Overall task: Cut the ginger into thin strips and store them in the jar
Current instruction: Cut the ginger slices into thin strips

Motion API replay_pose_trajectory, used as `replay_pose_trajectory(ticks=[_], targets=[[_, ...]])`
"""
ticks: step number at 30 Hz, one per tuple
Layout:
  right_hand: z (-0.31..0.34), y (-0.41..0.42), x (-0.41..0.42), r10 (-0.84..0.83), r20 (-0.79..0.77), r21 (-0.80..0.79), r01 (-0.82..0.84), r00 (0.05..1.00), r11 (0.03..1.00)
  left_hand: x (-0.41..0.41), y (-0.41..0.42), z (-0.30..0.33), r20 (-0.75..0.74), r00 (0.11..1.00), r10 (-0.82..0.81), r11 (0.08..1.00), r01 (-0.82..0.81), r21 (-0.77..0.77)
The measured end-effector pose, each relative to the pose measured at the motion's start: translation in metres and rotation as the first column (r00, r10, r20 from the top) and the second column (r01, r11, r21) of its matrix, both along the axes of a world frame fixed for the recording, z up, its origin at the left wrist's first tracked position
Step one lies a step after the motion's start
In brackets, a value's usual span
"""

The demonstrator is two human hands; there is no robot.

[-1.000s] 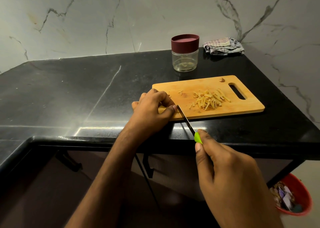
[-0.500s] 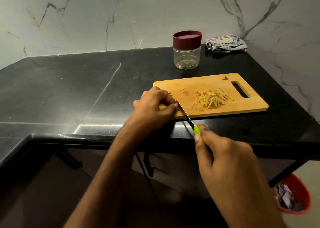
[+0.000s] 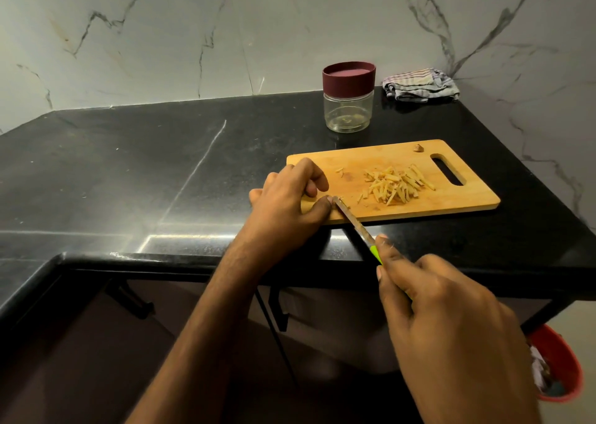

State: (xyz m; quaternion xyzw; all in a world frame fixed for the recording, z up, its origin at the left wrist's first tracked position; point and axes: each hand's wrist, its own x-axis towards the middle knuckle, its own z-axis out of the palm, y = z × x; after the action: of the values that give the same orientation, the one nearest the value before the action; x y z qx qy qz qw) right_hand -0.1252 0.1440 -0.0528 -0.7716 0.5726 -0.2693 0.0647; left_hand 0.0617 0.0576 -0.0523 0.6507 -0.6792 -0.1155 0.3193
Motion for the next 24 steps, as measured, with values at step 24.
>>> replay_pose_trajectory(ticks=[24], targets=[[-0.015,-0.01,0.006,0.09,0.174,-0.129,-0.068,0.981,0.989,0.0,0.0,0.0,-0.008,0.999,0.04,0.999,-0.039,0.032]])
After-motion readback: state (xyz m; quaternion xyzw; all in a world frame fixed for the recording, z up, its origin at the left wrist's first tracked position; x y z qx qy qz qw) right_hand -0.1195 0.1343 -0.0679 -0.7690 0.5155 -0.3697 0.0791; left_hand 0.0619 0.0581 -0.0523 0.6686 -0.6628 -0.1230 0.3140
